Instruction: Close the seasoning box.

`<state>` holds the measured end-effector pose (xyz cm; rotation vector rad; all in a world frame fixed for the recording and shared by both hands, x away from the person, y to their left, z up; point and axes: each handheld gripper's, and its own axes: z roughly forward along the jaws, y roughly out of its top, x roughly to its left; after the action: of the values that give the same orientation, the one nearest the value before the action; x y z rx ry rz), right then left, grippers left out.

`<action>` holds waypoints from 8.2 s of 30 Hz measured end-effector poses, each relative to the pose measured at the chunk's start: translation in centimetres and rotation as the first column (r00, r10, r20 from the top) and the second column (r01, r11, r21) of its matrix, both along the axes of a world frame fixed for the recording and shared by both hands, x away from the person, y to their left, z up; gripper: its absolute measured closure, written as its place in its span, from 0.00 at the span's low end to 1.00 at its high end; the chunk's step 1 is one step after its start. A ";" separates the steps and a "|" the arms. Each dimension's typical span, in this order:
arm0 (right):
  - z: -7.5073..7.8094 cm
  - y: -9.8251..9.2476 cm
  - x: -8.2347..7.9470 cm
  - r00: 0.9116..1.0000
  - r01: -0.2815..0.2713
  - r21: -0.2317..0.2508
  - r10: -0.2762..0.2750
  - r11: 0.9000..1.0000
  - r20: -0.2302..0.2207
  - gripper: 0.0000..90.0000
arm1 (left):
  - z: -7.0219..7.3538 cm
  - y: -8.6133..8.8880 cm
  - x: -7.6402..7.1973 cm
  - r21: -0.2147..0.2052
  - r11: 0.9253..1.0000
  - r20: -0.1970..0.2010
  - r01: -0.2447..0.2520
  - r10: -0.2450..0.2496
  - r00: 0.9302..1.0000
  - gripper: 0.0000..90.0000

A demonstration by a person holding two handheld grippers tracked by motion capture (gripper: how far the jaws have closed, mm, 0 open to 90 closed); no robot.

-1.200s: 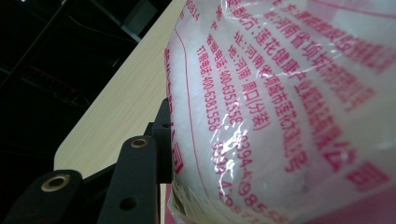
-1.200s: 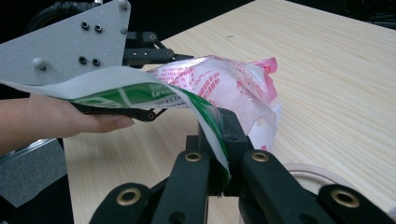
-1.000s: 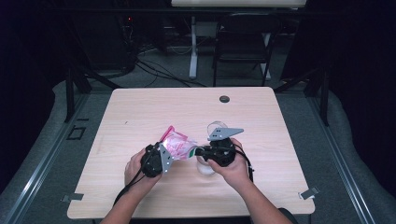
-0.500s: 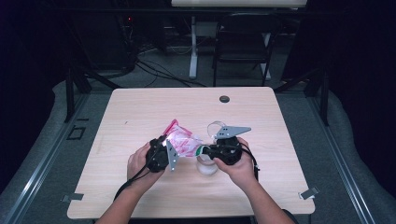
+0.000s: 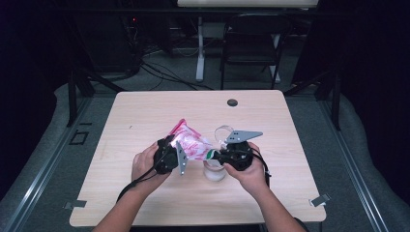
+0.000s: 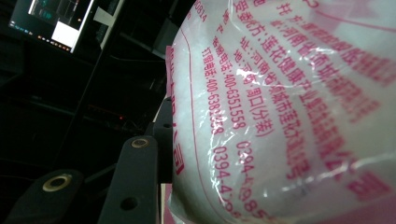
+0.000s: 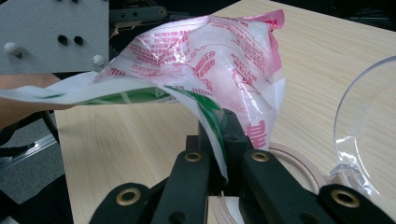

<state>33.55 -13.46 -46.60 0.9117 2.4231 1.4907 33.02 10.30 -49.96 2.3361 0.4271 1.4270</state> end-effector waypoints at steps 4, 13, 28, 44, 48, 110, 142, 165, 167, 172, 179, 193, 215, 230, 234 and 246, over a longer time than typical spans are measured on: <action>0.0 -0.1 0.0 1.000 0.006 -0.004 -0.006 1.000 0.006 1.00 | 0.2 -0.2 0.0 0.032 0.999 0.018 0.002 -0.003 1.000 0.69; 0.1 -0.1 -0.2 0.999 0.017 -0.023 -0.017 1.000 0.028 1.00 | 0.5 -0.4 -0.1 0.059 0.998 0.036 0.010 -0.012 0.999 0.69; 0.1 -0.3 -0.3 0.999 0.019 -0.028 -0.019 0.999 0.028 1.00 | 1.0 -0.4 -0.4 0.112 0.994 0.067 0.016 -0.023 0.997 0.69; 0.0 -0.5 -0.3 0.999 0.032 -0.023 -0.032 0.999 0.026 1.00 | 1.4 -1.0 -0.5 0.164 0.986 0.096 0.016 -0.032 0.995 0.70; 0.0 -0.5 -0.3 0.999 0.033 -0.023 -0.033 0.999 0.023 1.00 | 1.6 -1.0 -0.5 0.182 0.983 0.103 0.018 -0.037 0.994 0.70; -1.1 -1.1 -0.1 0.999 0.053 -0.055 -0.054 0.997 -0.009 1.00 | 2.4 -2.4 -1.1 0.330 0.944 0.205 0.025 -0.097 0.974 0.70; -1.8 -1.4 0.2 0.996 0.074 -0.066 -0.077 0.995 -0.036 1.00 | 2.6 -3.1 -1.3 0.359 0.933 0.232 0.034 -0.124 0.965 0.70; -2.5 -1.2 0.4 0.996 0.073 -0.083 -0.078 0.994 -0.051 1.00 | 2.4 -3.3 -1.4 0.374 0.927 0.241 0.034 -0.133 0.961 0.70; -2.6 -1.1 0.5 0.995 0.075 -0.082 -0.079 0.994 -0.052 1.00 | 2.3 -3.2 -1.4 0.375 0.926 0.237 0.035 -0.132 0.963 0.70; -2.8 -1.0 0.5 0.995 0.072 -0.091 -0.078 0.993 -0.058 1.00 | 2.0 -3.1 -1.3 0.368 0.929 0.236 0.041 -0.136 0.962 0.70; -3.1 -0.8 0.6 0.995 0.066 -0.101 -0.073 0.993 -0.066 1.00 | 2.0 -3.0 -1.4 0.375 0.926 0.231 0.035 -0.130 0.964 0.70; -3.4 -0.5 0.7 0.995 0.065 -0.090 -0.072 0.994 -0.072 1.00 | 2.0 -2.9 -1.5 0.392 0.919 0.248 0.033 -0.140 0.959 0.70; -3.5 -0.5 0.7 0.995 0.060 -0.099 -0.067 0.993 -0.075 1.00 | 2.4 -3.1 -1.7 0.413 0.910 0.268 0.029 -0.152 0.951 0.71; -3.5 -0.6 0.7 0.995 0.062 -0.088 -0.068 0.994 -0.077 1.00 | 2.6 -3.2 -1.8 0.418 0.908 0.280 0.031 -0.162 0.946 0.71; -3.5 -0.7 0.7 0.995 0.062 -0.084 -0.068 0.995 -0.078 1.00 | 2.6 -3.3 -1.8 0.419 0.907 0.281 0.034 -0.166 0.945 0.71; -3.5 -0.8 0.7 0.995 0.064 -0.084 -0.070 0.994 -0.076 1.00 | 2.6 -3.4 -1.7 0.417 0.908 0.295 0.044 -0.181 0.938 0.71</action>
<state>34.27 -14.26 -50.09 1.0422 2.4618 1.3471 31.27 6.91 -47.37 2.3015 -0.1147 1.9517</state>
